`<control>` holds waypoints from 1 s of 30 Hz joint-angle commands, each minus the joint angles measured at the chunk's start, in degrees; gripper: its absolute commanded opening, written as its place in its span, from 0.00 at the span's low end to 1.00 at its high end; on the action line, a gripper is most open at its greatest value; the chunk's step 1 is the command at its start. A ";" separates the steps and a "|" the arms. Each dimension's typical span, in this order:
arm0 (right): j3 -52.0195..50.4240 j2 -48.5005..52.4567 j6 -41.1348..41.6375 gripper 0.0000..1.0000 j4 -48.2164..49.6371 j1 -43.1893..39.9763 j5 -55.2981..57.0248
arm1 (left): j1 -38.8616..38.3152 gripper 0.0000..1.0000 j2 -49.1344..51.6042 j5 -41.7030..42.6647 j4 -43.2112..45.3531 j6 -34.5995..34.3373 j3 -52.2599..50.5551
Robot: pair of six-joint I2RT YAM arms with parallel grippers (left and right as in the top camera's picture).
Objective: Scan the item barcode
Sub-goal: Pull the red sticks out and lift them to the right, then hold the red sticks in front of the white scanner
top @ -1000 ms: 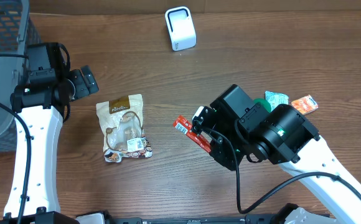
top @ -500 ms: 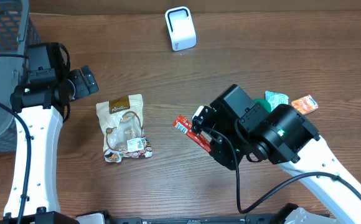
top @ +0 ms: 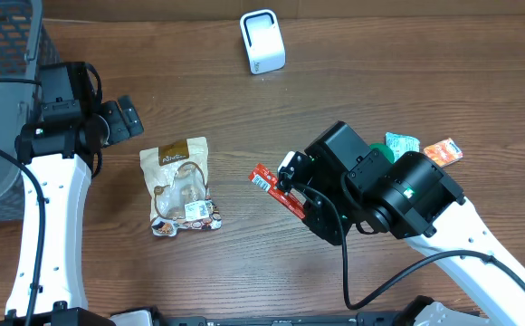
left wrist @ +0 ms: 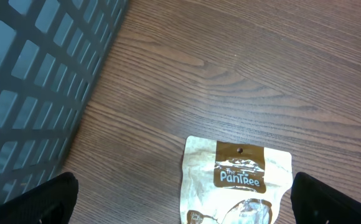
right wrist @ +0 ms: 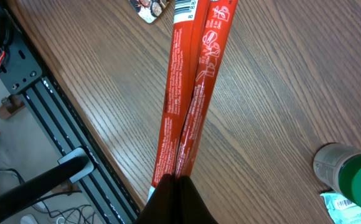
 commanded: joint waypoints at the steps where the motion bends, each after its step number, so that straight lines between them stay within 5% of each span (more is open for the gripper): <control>1: 0.00 -0.90 -0.22 0.04 0.39 -0.13 0.11 | 0.20 1.00 -0.26 -0.26 0.11 0.94 0.85; 19: 0.00 -0.07 -0.15 0.04 9.57 -0.13 3.74 | 0.20 1.00 -0.26 -0.26 0.09 0.94 0.85; 30: 0.00 10.43 -0.15 0.04 18.27 -0.96 8.00 | 0.20 0.99 -0.26 -0.26 0.09 0.94 0.85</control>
